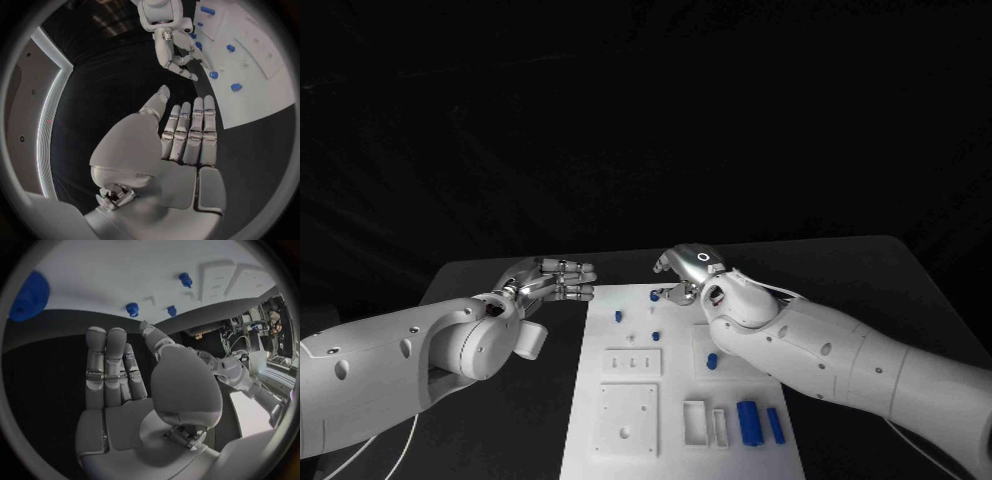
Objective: Assemble the parts on the task board
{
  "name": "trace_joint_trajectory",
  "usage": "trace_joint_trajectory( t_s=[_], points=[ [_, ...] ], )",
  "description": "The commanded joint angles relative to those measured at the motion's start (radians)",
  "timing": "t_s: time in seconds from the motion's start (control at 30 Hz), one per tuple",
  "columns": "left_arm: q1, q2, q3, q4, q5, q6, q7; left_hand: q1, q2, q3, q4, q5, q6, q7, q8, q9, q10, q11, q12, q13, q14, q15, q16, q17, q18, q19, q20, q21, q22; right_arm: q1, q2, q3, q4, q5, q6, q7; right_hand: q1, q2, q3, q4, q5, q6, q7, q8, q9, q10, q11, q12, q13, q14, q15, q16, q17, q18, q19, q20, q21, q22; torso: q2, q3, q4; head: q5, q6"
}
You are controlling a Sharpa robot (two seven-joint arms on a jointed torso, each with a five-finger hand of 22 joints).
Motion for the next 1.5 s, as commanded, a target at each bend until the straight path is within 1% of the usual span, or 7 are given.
trace_joint_trajectory(
  t_s=[0.03,0.23,0.5,0.6,0.87,1.07,1.5],
  points=[
    [0.005,-0.002,0.001,0.002,0.0,0.006,0.01,-0.003,0.003,-0.001,-0.006,0.005,-0.003,0.0,0.001,0.001,-0.007,0.0,0.004,0.001,0.004,0.004,0.001,0.0,0.0,-0.007,0.001,0.004,-0.002,0.001,-0.055,0.024,0.06,0.031,-0.005,-0.006,-0.013,0.01,0.024,-0.017,0.001,0.0,0.015,-0.003,-0.001,0.051,-0.012,-0.001,0.0,0.004,-0.005,0.005,0.001,-0.003,0.032,-0.003,0.011,0.01,-0.003,-0.0012,-0.0105,0.003,0.007],
    [0.006,-0.013,0.0,0.002,0.001,0.012,0.013,-0.003,0.003,-0.001,-0.006,0.005,-0.003,0.0,0.001,0.001,-0.007,0.0,0.004,0.001,0.004,0.004,0.001,0.0,0.0,-0.007,0.001,0.004,-0.002,0.0,-0.16,0.065,0.155,0.076,0.038,0.02,-0.046,-0.002,0.136,-0.039,0.022,0.012,0.015,-0.001,0.0,0.258,-0.063,-0.001,0.009,0.004,-0.038,0.026,0.017,-0.037,0.034,-0.032,0.111,0.063,-0.011,0.0004,-0.0297,0.014,0.012],
    [0.007,-0.025,0.0,0.004,0.001,0.013,0.015,-0.002,0.004,0.0,-0.006,0.005,-0.004,0.0,0.001,0.001,-0.006,0.0,0.004,0.001,0.004,0.004,0.001,0.0,0.0,-0.007,0.001,0.005,-0.002,-0.003,-0.215,0.078,0.181,0.122,0.127,0.032,-0.033,0.002,-0.014,-0.053,0.033,-0.011,0.003,-0.002,-0.001,0.421,-0.12,0.051,0.256,0.005,-0.074,0.017,0.034,-0.086,0.026,-0.078,0.128,0.085,-0.015,0.0025,-0.0404,0.023,0.011],
    [0.007,-0.028,0.0,0.007,0.001,0.014,0.015,-0.002,0.004,0.0,-0.006,0.005,-0.004,0.0,0.001,0.001,-0.006,0.0,0.004,0.001,0.004,0.004,0.001,0.0,0.0,-0.007,0.001,0.005,-0.002,-0.005,-0.222,0.08,0.168,0.138,0.171,0.029,-0.024,0.032,-0.089,-0.049,0.05,-0.041,0.009,0.001,0.001,0.183,-0.123,0.49,0.743,-0.011,-0.071,0.062,0.117,-0.097,0.019,-0.079,0.175,0.095,-0.013,0.0005,-0.0355,0.021,0.01],
    [0.007,-0.028,-0.001,0.009,0.001,0.017,0.015,-0.002,0.004,0.0,-0.006,0.005,-0.004,0.0,0.001,0.001,-0.006,0.0,0.004,0.001,0.004,0.004,0.001,0.0,0.0,-0.007,0.001,0.005,-0.002,-0.01,-0.217,0.081,0.126,0.134,0.234,0.012,-0.027,0.029,-0.121,-0.029,0.063,-0.082,0.016,-0.002,-0.001,0.176,-0.105,0.851,1.035,-0.024,-0.059,0.132,0.38,-0.08,0.015,-0.061,0.376,0.122,-0.012,0.0001,-0.0387,0.018,0.008],
    [0.006,-0.027,-0.001,0.008,0.001,0.019,0.015,-0.002,0.004,0.0,-0.006,0.005,-0.004,0.0,0.001,0.001,-0.006,0.0,0.004,0.001,0.004,0.004,0.001,0.0,0.0,-0.007,0.001,0.005,-0.002,-0.022,-0.212,0.081,0.111,0.12,0.261,-0.005,-0.009,0.024,-0.133,-0.015,0.056,-0.124,0.019,-0.004,-0.003,0.212,-0.102,0.97,1.129,-0.006,-0.054,0.157,0.54,-0.078,0.002,-0.053,0.493,0.134,-0.012,-0.0001,-0.037,0.021,0.005],
    [0.006,-0.028,-0.001,0.006,0.001,0.021,0.015,-0.003,0.005,0.001,-0.009,0.007,-0.002,0.001,0.001,0.001,-0.006,0.0,0.004,0.001,0.004,0.004,0.001,0.0,0.0,-0.008,0.001,0.007,-0.002,-0.035,-0.197,0.081,0.065,0.093,0.242,-0.036,-0.027,0.032,-0.086,-0.025,0.089,-0.058,0.026,-0.002,0.0,0.228,-0.093,0.999,1.154,0.002,-0.049,0.158,0.579,-0.075,0.001,-0.048,0.541,0.14,-0.015,0.0006,-0.041,0.021,0.006]
  ],
)
